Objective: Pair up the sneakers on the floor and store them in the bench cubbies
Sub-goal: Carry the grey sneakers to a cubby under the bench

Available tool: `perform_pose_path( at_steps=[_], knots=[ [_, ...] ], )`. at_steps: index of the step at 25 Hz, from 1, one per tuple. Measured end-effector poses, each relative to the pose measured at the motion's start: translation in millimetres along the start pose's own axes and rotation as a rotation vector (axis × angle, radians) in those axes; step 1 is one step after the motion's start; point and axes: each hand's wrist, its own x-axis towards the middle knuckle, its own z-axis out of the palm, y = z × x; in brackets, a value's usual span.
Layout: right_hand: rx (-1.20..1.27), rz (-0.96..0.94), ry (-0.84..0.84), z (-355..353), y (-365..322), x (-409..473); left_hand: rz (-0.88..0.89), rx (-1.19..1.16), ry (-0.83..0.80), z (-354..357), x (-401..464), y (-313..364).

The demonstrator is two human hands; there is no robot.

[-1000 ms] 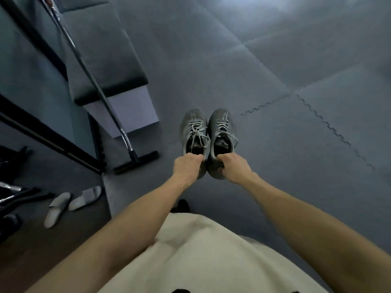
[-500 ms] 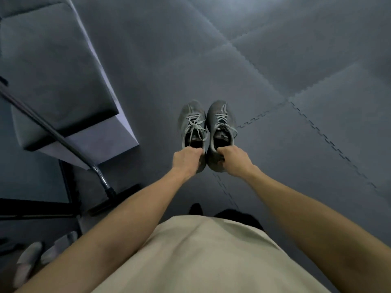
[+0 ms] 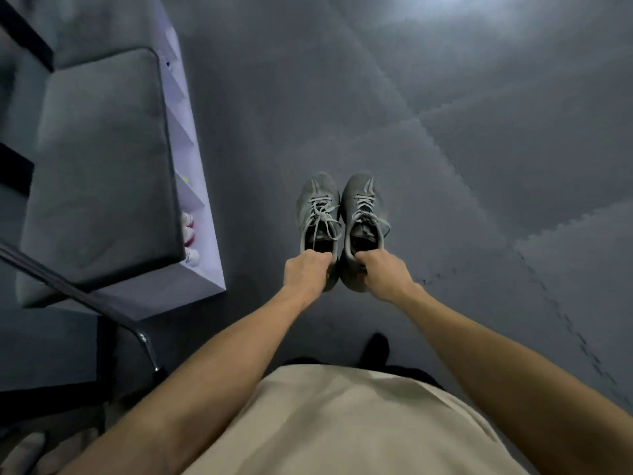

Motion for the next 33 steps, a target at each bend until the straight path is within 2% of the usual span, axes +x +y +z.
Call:
perform_pose_path(
  at_steps=[8, 21, 27, 33],
  knots=[
    [-0.083, -0.133, -0.02, -106.6, 52.2, 198.1, -0.159, -0.084, 0.044, -56.5, 196.3, -13.5],
    [-0.077, -0.113, 0.009, -253.8, 46.2, 553.2, -0.137, -0.106, 0.056, -184.1, 535.5, -140.1],
    [-0.06, -0.122, -0.021, -311.3, 50.9, 742.5, -0.199, -0.111, 0.041, -226.8, 708.1, -203.3],
    [-0.08, -0.178, -0.06, -401.4, 49.4, 908.7, -0.243, -0.151, 0.052, -289.2, 871.6, -252.2]
  ],
)
